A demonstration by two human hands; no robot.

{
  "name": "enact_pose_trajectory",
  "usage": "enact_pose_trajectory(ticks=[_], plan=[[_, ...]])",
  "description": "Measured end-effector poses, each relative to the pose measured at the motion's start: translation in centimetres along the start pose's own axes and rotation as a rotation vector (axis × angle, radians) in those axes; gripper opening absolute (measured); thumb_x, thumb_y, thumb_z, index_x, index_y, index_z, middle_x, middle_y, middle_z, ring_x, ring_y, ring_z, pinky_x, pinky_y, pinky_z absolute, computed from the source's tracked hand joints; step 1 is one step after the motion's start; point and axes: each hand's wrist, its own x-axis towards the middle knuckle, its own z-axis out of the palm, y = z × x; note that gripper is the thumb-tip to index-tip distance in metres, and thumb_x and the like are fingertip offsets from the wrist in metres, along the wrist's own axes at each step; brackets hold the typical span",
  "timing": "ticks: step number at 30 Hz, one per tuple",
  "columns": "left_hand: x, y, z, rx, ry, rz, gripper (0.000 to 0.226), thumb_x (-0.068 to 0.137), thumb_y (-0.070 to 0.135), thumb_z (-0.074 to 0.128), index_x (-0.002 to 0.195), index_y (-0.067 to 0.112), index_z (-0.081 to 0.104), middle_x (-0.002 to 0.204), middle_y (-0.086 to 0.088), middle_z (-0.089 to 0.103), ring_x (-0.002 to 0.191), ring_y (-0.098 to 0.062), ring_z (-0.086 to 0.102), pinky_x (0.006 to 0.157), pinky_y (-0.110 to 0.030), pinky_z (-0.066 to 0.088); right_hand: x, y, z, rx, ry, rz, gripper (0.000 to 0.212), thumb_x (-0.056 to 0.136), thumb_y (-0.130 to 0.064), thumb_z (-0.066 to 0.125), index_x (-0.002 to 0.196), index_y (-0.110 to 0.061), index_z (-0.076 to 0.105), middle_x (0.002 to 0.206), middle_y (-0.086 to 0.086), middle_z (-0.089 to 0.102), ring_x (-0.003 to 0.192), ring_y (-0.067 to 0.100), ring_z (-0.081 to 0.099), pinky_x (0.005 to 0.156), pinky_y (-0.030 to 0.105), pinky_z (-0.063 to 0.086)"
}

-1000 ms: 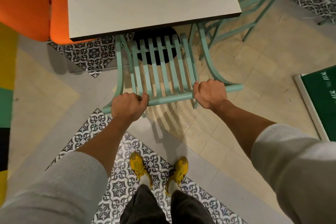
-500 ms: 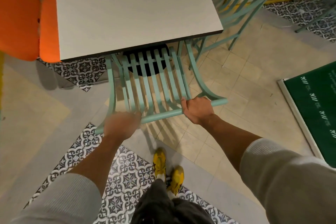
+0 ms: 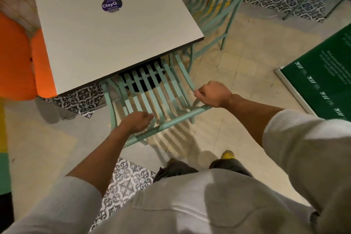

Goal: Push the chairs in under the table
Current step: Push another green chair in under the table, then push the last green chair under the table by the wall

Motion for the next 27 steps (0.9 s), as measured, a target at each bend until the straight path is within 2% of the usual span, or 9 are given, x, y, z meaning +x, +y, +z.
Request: enact_pose_trajectory(ticks=[2, 5, 7, 9, 11, 15, 20, 24, 27], plan=[[1.3, 3.8, -2.5, 0.017, 0.048, 0.056, 0.059, 0.113, 0.051, 0.033, 0.148, 0.013, 0.061, 0.154, -0.017, 0.058, 0.141, -0.037, 0.054, 0.117, -0.048, 0.044, 0.2, 2.9, -1.6, 0.020, 0.021, 0.044, 0.063, 0.112, -0.051, 0.030, 0.096, -0.016, 0.080, 0.092, 0.017, 0.076, 0.083, 0.035, 0.065, 0.078, 0.040, 0.055], [3.8, 9.4, -5.1, 0.077, 0.076, 0.113, 0.055, 0.113, 0.048, 0.036, 0.138, 0.009, 0.067, 0.140, -0.017, 0.067, 0.128, -0.038, 0.062, 0.109, -0.047, 0.050, 0.2, 7.8, -3.0, 0.042, -0.007, 0.092, 0.065, 0.111, -0.053, 0.029, 0.099, -0.016, 0.081, 0.097, 0.015, 0.078, 0.093, 0.038, 0.070, 0.088, 0.046, 0.059], [5.9, 13.8, -5.9, 0.090, 0.094, 0.102, 0.053, 0.113, 0.049, 0.037, 0.132, 0.010, 0.068, 0.130, -0.015, 0.072, 0.118, -0.036, 0.067, 0.104, -0.049, 0.054, 0.2, 12.1, -3.4, 0.049, -0.027, 0.120, 0.067, 0.111, -0.055, 0.028, 0.100, -0.015, 0.080, 0.099, 0.017, 0.077, 0.096, 0.039, 0.069, 0.089, 0.046, 0.059], [8.1, 18.0, -6.1, 0.095, 0.114, 0.097, 0.050, 0.112, 0.050, 0.038, 0.134, 0.014, 0.067, 0.131, -0.012, 0.072, 0.117, -0.035, 0.067, 0.103, -0.051, 0.054, -0.2, 16.4, -3.4, 0.040, -0.098, 0.150, 0.066, 0.111, -0.058, 0.028, 0.109, -0.015, 0.078, 0.112, 0.018, 0.074, 0.105, 0.039, 0.068, 0.092, 0.043, 0.057], [10.1, 22.3, -5.3, 0.077, 0.133, 0.074, 0.051, 0.111, 0.052, 0.040, 0.141, 0.018, 0.063, 0.139, -0.009, 0.069, 0.124, -0.035, 0.066, 0.105, -0.049, 0.053, -0.6, 21.4, -2.8, 0.036, -0.200, 0.165, 0.062, 0.111, -0.060, 0.028, 0.125, -0.019, 0.073, 0.131, 0.013, 0.070, 0.120, 0.037, 0.066, 0.099, 0.043, 0.055], [13.6, 30.8, -3.6, 0.107, 0.066, -0.010, 0.054, 0.110, 0.051, 0.043, 0.151, 0.018, 0.054, 0.151, -0.013, 0.061, 0.134, -0.035, 0.060, 0.107, -0.042, 0.050, -1.7, 31.9, -3.6, 0.074, -0.256, 0.141, 0.052, 0.108, -0.062, 0.040, 0.131, -0.024, 0.069, 0.138, 0.006, 0.068, 0.130, 0.031, 0.063, 0.108, 0.042, 0.050], [18.5, 42.6, -5.4, 0.011, 0.095, -0.025, 0.068, 0.107, 0.057, 0.044, 0.165, 0.022, 0.033, 0.163, -0.012, 0.048, 0.146, -0.033, 0.049, 0.114, -0.041, 0.046, 2.6, 44.7, -9.9, -0.060, -0.165, 0.089, 0.062, 0.106, -0.061, 0.046, 0.148, -0.017, 0.056, 0.146, 0.008, 0.063, 0.134, 0.031, 0.058, 0.111, 0.045, 0.046], [21.8, 48.7, -8.6, 0.018, 0.240, -0.029, 0.084, 0.103, 0.066, 0.044, 0.169, 0.020, 0.018, 0.173, -0.010, 0.029, 0.158, -0.031, 0.029, 0.124, -0.049, 0.033, 7.6, 50.1, -14.6, -0.142, -0.066, 0.019, 0.073, 0.104, -0.066, 0.046, 0.153, -0.013, 0.047, 0.157, 0.011, 0.052, 0.138, 0.035, 0.053, 0.110, 0.050, 0.046], [25.2, 52.1, -11.8, 0.008, 0.260, -0.071, 0.096, 0.099, 0.076, 0.040, 0.171, 0.021, 0.008, 0.178, -0.006, 0.015, 0.163, -0.031, 0.016, 0.128, -0.056, 0.025, 12.1, 53.2, -17.8, -0.172, -0.054, -0.028, 0.079, 0.103, -0.069, 0.046, 0.159, -0.014, 0.040, 0.166, 0.009, 0.042, 0.147, 0.034, 0.046, 0.114, 0.051, 0.044]])
